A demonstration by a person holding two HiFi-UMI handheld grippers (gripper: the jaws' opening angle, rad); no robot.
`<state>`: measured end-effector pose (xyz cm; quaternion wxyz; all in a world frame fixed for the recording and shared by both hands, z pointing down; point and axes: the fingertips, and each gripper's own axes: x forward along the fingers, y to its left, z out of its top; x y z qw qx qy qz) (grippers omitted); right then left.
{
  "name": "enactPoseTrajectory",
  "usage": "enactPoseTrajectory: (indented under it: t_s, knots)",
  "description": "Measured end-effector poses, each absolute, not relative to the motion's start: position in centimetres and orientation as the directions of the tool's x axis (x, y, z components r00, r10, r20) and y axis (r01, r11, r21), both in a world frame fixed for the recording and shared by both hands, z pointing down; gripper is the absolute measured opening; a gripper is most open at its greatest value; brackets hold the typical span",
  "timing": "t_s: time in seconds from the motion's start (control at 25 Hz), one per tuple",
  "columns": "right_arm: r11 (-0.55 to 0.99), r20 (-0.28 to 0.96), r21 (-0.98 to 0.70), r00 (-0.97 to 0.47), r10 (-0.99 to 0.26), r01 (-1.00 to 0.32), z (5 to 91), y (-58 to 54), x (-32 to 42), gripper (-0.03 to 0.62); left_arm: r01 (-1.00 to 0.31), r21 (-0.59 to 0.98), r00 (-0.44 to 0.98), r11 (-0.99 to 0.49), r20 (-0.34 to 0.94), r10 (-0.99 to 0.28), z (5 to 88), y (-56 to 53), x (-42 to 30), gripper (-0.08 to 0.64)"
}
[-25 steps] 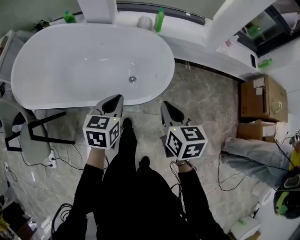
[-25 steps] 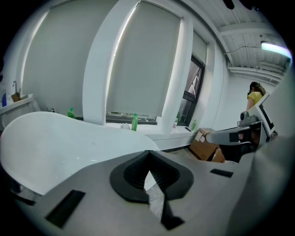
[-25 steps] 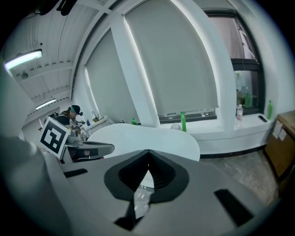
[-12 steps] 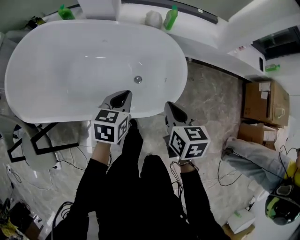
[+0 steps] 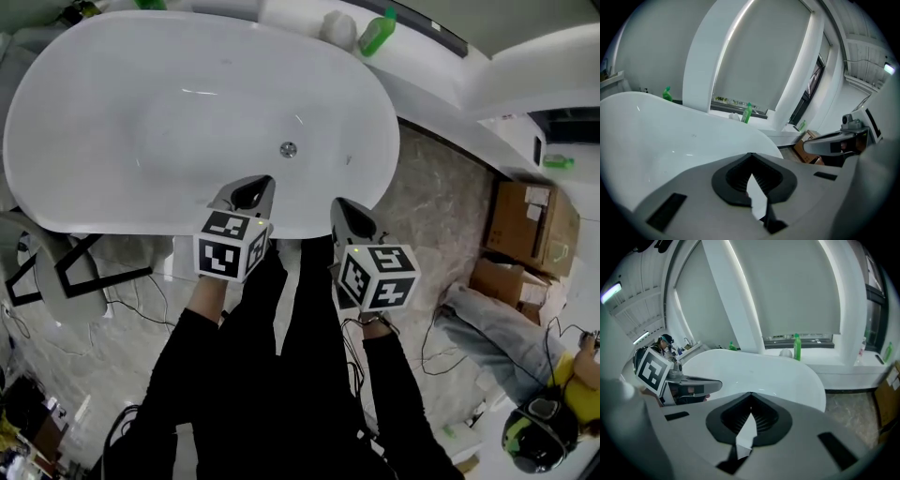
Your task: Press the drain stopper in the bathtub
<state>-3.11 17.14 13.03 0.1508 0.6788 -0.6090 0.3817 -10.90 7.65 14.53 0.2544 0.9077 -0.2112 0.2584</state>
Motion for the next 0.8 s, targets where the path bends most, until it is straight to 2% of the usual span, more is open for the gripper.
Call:
enactPoseTrajectory:
  t_s: [0.44,0.8]
  knots:
    - [-0.151,0.734,-0.258,-0.092,-0.673,-0.954,17.2,10.5,0.1,0.002,-0.535,0.378,0.74,-0.755,0.642,-0.203,20.5,2.5,-7.9,0.005]
    - [-0.091,0.784,-0.29,-0.182,-0.594,-0.953,25.7,7.4,5.3,0.002,-0.594,0.377,0.673,-0.711,0.717,-0.183,29.7,-0.5,-3.0,0.005]
